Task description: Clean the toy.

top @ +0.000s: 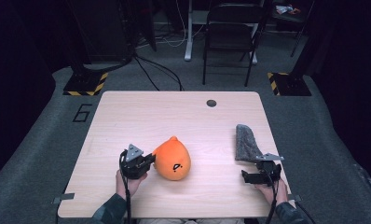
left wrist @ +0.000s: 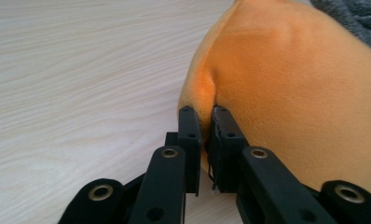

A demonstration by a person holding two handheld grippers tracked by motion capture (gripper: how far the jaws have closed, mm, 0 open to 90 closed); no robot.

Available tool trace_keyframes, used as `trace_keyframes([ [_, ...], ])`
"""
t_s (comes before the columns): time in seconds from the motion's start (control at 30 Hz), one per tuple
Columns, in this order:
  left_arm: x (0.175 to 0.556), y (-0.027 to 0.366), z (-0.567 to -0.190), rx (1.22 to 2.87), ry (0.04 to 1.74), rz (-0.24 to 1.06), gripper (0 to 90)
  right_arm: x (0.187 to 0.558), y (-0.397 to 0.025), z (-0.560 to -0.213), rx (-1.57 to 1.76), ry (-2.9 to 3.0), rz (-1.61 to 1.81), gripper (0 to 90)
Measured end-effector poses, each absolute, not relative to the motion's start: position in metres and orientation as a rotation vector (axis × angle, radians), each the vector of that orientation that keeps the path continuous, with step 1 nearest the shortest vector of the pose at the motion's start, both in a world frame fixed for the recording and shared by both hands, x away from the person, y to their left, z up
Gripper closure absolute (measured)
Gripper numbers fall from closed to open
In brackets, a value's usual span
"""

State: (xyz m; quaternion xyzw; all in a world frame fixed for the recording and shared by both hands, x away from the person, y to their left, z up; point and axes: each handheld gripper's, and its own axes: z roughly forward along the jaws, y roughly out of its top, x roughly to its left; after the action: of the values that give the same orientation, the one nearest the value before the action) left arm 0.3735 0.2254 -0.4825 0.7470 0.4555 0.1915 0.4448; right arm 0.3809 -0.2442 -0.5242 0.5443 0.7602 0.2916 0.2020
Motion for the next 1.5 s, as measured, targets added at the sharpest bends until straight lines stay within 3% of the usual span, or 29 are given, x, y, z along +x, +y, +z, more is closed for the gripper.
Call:
trace_keyframes([
  [0.3,0.376,0.232,-0.482,1.855,1.145,0.510,66.0,0.382,-0.243,-0.524,1.522,2.127,0.814,0.0],
  [0.53,0.373,0.238,-0.479,1.859,1.156,0.516,41.5,0.382,-0.243,-0.524,1.523,2.126,0.814,0.0],
  [0.7,0.365,0.243,-0.478,1.876,1.143,0.542,29.8,0.382,-0.242,-0.524,1.526,2.125,0.817,0.0],
  [1.03,0.361,0.275,-0.498,1.957,1.238,0.535,18.1,0.381,-0.241,-0.525,1.533,2.101,0.819,0.0],
  [1.33,0.371,0.290,-0.518,2.071,1.333,0.566,16.4,0.380,-0.241,-0.525,1.536,2.089,0.821,0.0],
  [1.5,0.375,0.300,-0.524,2.044,1.354,0.558,13.2,0.379,-0.241,-0.526,1.533,2.090,0.826,0.0],
])
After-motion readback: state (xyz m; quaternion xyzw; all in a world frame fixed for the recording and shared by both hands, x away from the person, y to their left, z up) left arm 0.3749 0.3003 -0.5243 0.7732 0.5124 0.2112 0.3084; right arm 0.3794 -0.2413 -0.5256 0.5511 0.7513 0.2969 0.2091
